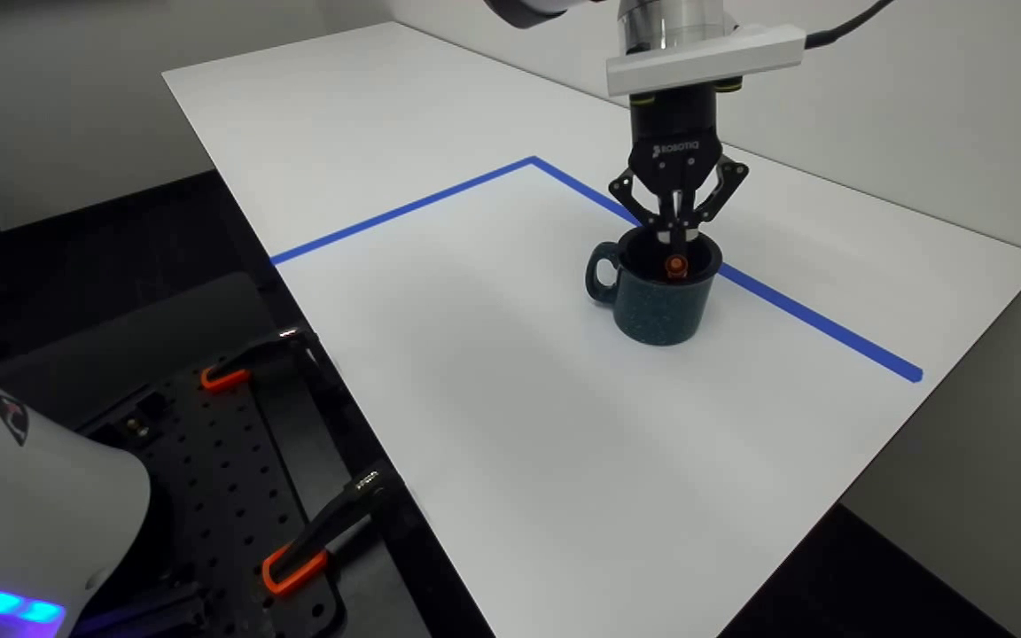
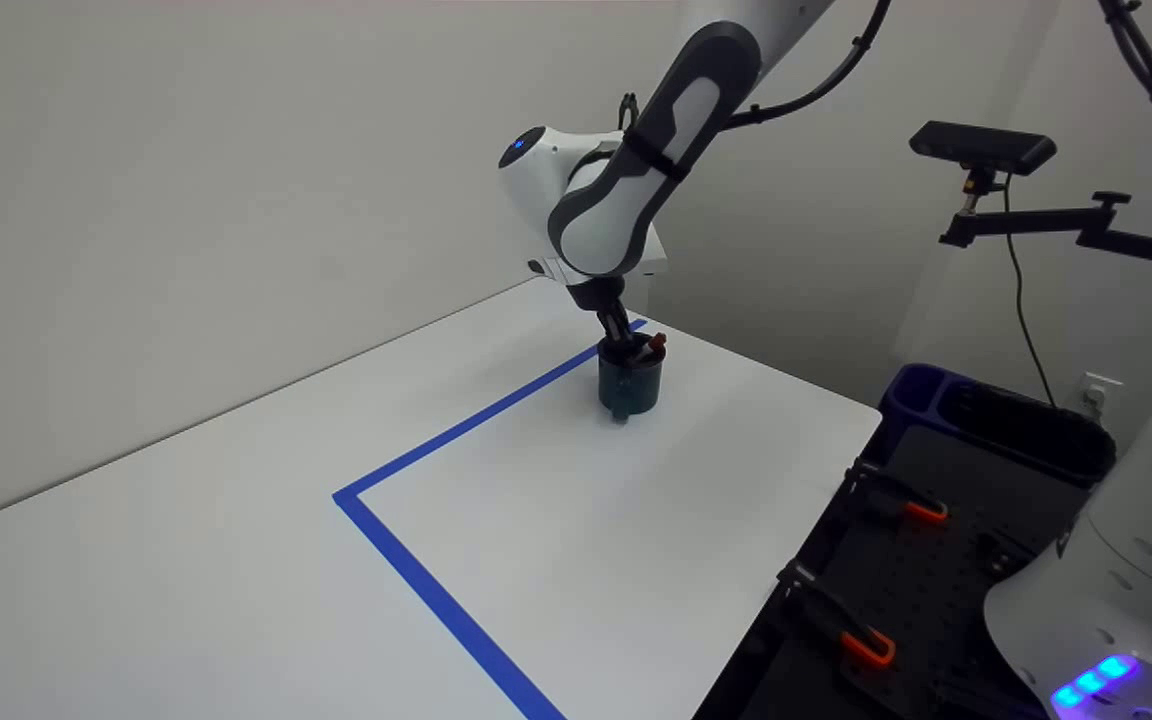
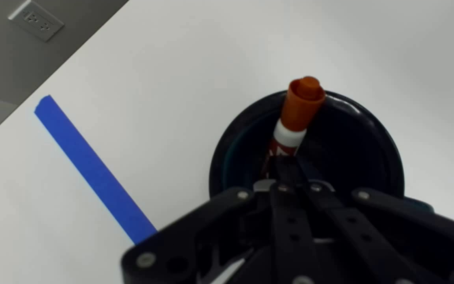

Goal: Put the sharpie on the table

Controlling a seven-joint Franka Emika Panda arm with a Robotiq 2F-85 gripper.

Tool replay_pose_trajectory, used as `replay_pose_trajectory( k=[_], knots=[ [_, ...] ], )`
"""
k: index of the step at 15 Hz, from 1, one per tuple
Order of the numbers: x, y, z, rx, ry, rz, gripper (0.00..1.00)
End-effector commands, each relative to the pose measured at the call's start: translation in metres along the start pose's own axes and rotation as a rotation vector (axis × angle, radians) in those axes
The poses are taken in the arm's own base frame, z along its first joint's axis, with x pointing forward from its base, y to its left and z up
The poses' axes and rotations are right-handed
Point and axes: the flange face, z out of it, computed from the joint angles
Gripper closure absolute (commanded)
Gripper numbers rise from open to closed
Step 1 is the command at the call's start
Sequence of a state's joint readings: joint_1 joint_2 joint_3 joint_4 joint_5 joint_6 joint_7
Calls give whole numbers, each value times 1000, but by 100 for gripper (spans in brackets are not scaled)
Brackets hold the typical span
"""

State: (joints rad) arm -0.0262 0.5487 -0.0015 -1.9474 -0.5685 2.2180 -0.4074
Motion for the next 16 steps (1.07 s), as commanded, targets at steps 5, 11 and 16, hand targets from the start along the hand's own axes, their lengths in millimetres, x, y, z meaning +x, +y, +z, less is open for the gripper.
replay_pose_trajectory(
  k=[5, 11, 16],
  knots=[
    [-1, 5, 2, 18, -4, -16, 60],
    [1, 5, 16, 34, -20, -14, 68],
    [0, 6, 16, 40, -13, -6, 99]
  ],
)
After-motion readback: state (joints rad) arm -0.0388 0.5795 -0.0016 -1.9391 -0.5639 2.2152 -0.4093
